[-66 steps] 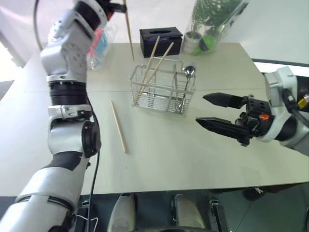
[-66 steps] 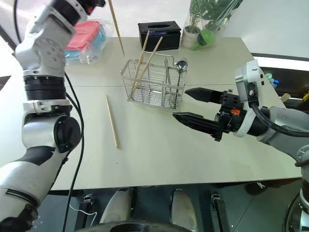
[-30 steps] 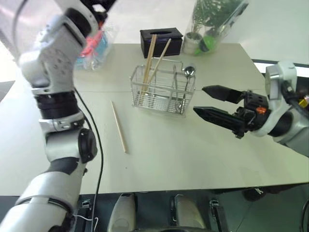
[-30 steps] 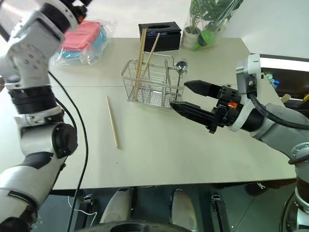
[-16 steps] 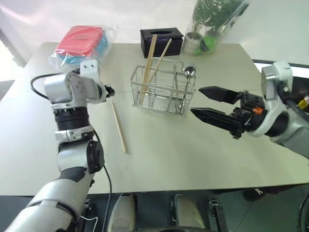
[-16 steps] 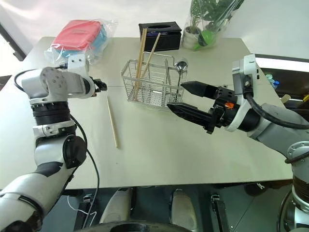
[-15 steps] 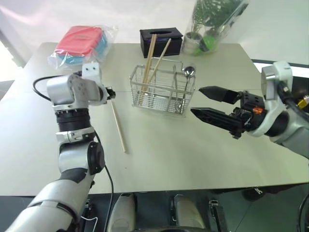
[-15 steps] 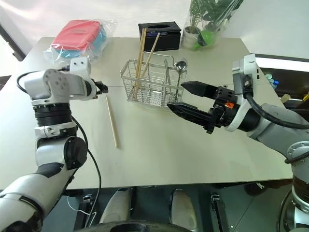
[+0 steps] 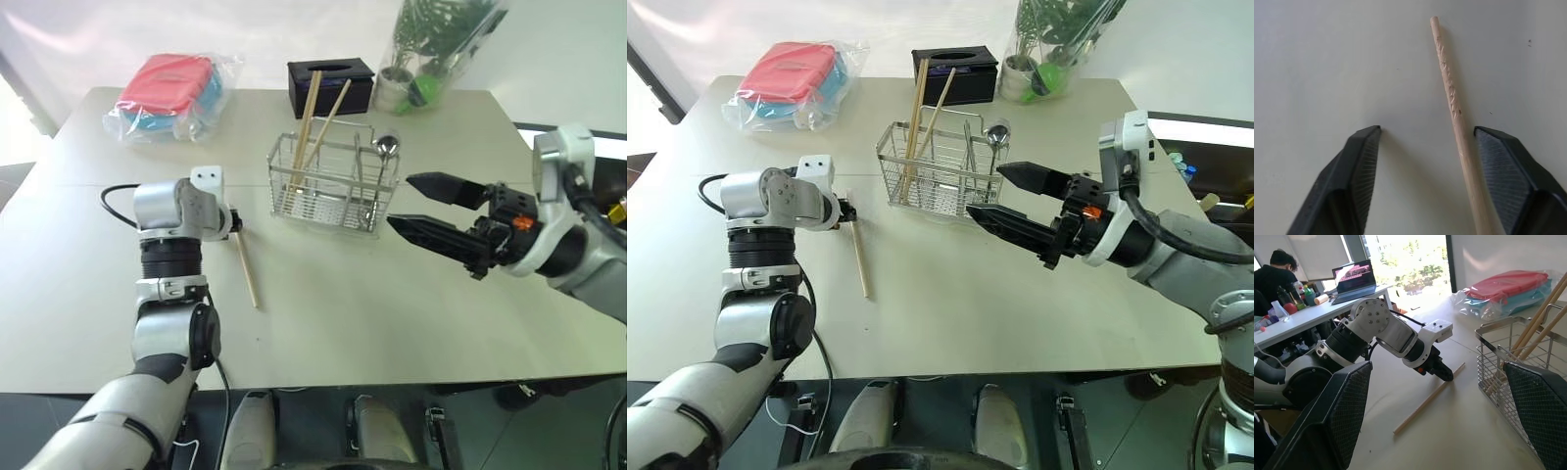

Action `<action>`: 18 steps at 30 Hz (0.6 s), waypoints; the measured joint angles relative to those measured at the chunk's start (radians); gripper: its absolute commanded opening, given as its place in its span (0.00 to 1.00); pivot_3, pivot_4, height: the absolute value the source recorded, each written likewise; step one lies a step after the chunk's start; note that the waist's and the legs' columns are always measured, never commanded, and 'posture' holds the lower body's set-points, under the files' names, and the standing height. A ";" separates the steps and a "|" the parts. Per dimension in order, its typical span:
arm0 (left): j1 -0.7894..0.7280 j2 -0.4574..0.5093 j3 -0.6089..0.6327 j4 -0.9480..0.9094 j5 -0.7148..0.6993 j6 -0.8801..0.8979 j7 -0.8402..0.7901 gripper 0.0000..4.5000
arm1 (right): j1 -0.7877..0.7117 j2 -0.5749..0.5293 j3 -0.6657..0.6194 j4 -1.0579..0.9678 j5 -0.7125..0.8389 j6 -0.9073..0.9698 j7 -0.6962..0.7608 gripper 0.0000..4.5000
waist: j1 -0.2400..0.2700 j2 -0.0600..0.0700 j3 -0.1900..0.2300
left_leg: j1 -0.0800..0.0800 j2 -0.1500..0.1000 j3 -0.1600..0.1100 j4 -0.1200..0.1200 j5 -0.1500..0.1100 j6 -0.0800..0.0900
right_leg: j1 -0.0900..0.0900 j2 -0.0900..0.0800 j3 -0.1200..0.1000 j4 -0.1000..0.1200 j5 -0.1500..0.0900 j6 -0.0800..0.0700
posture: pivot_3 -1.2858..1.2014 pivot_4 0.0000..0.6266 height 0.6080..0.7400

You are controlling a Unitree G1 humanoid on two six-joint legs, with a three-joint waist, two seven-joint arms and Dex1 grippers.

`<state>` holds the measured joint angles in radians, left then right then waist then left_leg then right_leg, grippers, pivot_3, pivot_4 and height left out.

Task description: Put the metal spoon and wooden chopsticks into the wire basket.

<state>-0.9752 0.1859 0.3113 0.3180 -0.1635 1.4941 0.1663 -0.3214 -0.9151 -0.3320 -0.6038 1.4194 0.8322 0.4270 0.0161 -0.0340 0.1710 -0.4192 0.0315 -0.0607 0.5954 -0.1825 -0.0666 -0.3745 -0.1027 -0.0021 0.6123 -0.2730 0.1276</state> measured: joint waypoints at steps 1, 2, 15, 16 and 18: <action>0.000 0.000 0.004 0.002 0.002 -0.001 -0.003 0.24 | 0.000 0.000 0.000 0.000 0.000 -0.001 -0.001 0.99 | 0.001 0.000 0.000 | 0.000 0.000 0.000 0.000 0.000 0.000 | 0.000 0.000 0.000 0.000 0.000 0.000 | 0.52 0.24 0.77; -0.001 -0.001 0.009 0.002 0.003 -0.001 -0.005 0.13 | 0.000 0.000 0.000 0.000 0.000 -0.002 -0.002 0.99 | 0.001 0.000 0.000 | 0.000 0.000 0.000 0.000 0.000 0.000 | 0.000 0.000 0.000 0.000 0.000 0.000 | 0.52 0.24 0.77; -0.066 0.064 0.119 0.117 0.019 -0.387 0.007 0.01 | -0.001 0.002 0.000 0.001 0.000 -0.006 -0.004 0.99 | -0.004 -0.002 0.001 | -0.004 0.000 0.000 0.000 0.000 0.000 | -0.005 0.000 0.000 0.000 0.001 0.001 | 0.52 0.24 0.77; -0.094 0.089 0.132 0.133 0.012 -0.500 -0.018 0.01 | -0.001 0.002 0.000 0.001 0.000 -0.007 -0.004 0.99 | -0.003 -0.002 0.001 | -0.006 0.000 0.000 0.000 0.000 0.000 | -0.006 0.000 0.000 0.000 0.001 0.001 | 0.52 0.24 0.77; -0.147 0.144 0.128 0.150 0.006 -0.736 -0.097 0.01 | -0.001 0.002 0.000 0.002 0.000 -0.007 -0.003 0.99 | -0.002 -0.002 0.001 | -0.007 0.000 0.001 0.000 0.000 0.000 | -0.007 0.000 0.000 -0.001 0.002 0.003 | 0.52 0.24 0.77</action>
<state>-1.1219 0.3303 0.4390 0.4684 -0.1571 0.7576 0.0693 -0.3225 -0.9128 -0.3318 -0.6019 1.4192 0.8257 0.4238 0.0137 -0.0356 0.1721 -0.4266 0.0316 -0.0598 0.5951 -0.1823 -0.0669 -0.3818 -0.1028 -0.0020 0.6117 -0.2710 0.1301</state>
